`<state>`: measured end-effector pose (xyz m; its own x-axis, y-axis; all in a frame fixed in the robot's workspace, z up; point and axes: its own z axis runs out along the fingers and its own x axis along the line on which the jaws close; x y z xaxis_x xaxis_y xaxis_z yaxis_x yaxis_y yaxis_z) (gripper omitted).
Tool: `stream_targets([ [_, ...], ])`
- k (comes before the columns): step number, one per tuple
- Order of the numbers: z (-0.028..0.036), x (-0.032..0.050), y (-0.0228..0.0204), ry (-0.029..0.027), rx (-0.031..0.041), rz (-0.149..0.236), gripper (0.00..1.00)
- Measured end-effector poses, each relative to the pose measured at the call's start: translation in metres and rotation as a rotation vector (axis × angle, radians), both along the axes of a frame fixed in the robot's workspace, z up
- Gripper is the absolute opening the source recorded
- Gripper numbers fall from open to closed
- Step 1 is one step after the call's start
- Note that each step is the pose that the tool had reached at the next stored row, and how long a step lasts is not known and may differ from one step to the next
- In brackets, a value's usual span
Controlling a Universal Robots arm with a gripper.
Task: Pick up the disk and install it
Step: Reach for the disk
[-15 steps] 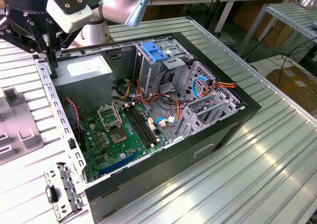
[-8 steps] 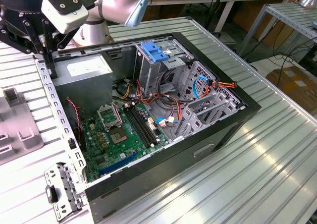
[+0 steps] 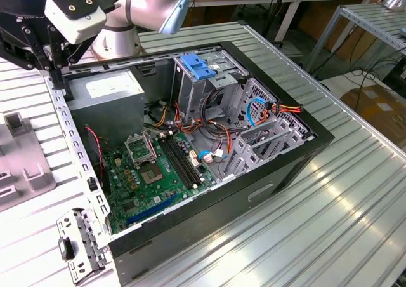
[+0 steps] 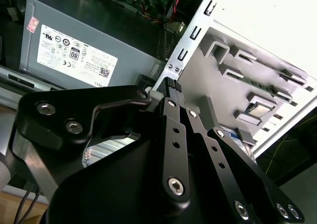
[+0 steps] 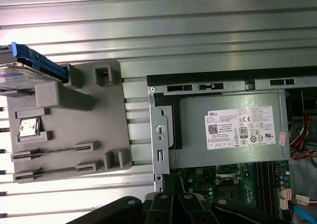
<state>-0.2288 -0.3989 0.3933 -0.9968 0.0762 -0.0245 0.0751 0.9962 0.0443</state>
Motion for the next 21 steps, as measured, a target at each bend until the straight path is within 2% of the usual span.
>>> stream_targets([
  [21, 0.0000, -0.0236, 0.0000, 0.0000, 0.0000, 0.000, 0.11],
])
